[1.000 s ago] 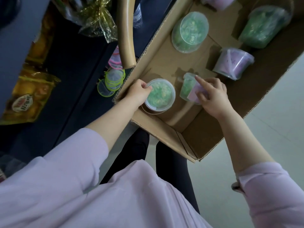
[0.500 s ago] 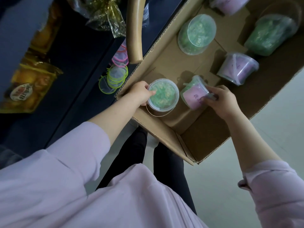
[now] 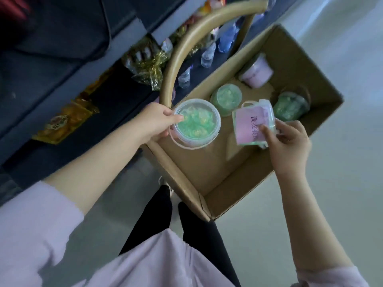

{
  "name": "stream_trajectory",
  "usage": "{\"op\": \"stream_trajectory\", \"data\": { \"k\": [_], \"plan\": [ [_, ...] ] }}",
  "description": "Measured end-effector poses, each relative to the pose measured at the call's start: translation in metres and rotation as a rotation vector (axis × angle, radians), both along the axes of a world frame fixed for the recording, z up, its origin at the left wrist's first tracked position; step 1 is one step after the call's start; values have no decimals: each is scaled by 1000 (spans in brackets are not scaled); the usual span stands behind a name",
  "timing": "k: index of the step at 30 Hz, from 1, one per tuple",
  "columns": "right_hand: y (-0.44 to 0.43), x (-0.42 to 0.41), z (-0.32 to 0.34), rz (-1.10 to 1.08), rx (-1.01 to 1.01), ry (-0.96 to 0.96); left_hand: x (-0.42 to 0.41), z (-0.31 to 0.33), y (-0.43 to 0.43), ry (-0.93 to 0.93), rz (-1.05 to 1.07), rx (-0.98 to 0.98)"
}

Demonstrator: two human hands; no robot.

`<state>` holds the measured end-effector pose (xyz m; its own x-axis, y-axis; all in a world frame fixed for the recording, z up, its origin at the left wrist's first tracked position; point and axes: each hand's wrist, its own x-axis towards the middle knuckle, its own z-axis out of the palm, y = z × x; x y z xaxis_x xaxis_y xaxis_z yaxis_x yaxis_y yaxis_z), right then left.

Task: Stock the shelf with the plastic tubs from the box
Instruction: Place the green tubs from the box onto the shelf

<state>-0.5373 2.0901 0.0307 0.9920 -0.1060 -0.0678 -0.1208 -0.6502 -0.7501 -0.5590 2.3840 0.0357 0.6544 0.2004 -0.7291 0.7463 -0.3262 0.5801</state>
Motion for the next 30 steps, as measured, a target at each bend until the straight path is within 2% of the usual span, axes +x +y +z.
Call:
{"op": "stream_trajectory", "data": {
  "k": [5, 9, 15, 21, 30],
  "plan": [
    [14, 28, 139, 166, 106, -251, -14, 146, 10, -207, 123, 8],
    [39, 30, 246, 347, 108, -506, -52, 258, 20, -404, 276, -5],
    [102, 10, 373, 592, 81, -839, -123, 378, 66, -626, 499, 87],
    [184, -31, 440, 702, 138, -1014, -202, 453, 122, -762, 664, 172],
    [293, -116, 477, 791, 74, -1239, -305, 489, 204, -870, 834, 217]
  ]
}}
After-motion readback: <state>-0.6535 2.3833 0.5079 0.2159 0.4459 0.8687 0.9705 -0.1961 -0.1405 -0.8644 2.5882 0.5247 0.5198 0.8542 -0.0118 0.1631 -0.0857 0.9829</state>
